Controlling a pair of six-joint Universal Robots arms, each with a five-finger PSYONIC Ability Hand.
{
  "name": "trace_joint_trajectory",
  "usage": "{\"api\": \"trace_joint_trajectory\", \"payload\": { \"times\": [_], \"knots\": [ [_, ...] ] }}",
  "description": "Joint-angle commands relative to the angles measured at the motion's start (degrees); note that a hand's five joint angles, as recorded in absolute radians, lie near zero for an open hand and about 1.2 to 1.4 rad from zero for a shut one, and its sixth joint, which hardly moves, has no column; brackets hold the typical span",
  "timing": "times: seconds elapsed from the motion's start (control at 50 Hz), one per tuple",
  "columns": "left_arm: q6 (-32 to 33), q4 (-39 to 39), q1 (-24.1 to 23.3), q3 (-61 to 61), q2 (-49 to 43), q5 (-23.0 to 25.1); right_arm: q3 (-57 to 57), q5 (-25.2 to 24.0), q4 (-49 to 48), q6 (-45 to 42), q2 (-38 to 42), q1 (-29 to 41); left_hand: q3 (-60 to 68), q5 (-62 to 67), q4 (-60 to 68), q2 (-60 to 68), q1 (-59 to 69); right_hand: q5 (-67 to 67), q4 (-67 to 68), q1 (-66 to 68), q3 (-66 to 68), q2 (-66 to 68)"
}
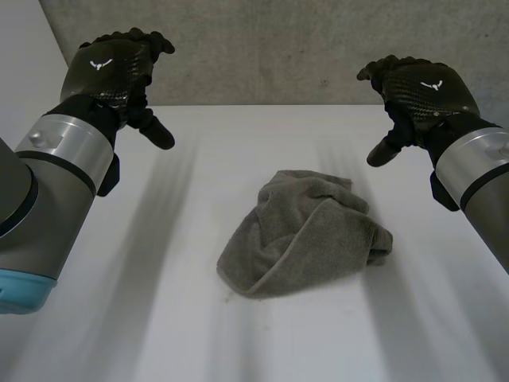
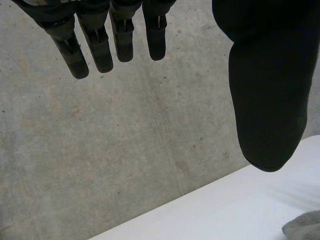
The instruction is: Fold the towel.
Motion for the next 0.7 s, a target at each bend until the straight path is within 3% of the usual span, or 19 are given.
{"api": "trace_joint_trajectory", "payload": {
  "times": [0.02, 0.5, 0.6, 0.64, 0.68, 0.7],
  "knots": [
    [-0.15, -0.87, 0.04, -0.08, -0.29, -0.22, -0.24, 2.94, -0.4, 1.52, 0.17, -0.38, -4.45, -4.28, -4.56, -4.46, -4.46, -10.77, -4.54, -2.95, -3.38, -3.65],
    [0.02, -0.96, 0.04, -0.87, -0.21, 0.22, -1.38, 2.07, 0.03, 0.12, 0.17, -0.2, -0.76, -0.59, -0.87, -0.77, -0.77, -10.77, -4.54, -2.95, -3.38, -3.65],
    [0.02, -0.96, 0.04, -4.3, -0.21, 0.75, -4.37, -3.82, 4.61, -7.88, 0.52, -0.2, -0.07, 0.1, -0.18, -0.09, -0.08, -10.77, -4.54, -2.95, -3.38, -3.65],
    [0.02, -0.78, 0.13, -6.06, -0.21, 1.1, -5.34, -6.28, 8.04, -12.63, 0.87, -0.11, 0.6, 0.77, 0.49, 0.59, 0.59, -10.77, -4.54, -2.95, -3.38, -3.65],
    [0.11, -0.61, 0.04, -9.39, -0.73, 1.8, -6.22, -10.75, 14.95, -23.03, 2.35, -0.03, 5.29, 5.46, 5.18, 5.28, 5.28, -10.77, -4.54, -2.95, -3.38, -3.65],
    [0.11, -0.61, 0.04, -9.4, -0.73, 1.8, -6.22, -10.77, 14.98, -23.09, 2.37, -0.03, 5.31, 5.48, 5.2, 5.3, 5.3, -10.77, -4.54, -2.95, -3.38, -3.65]
  ]
}}
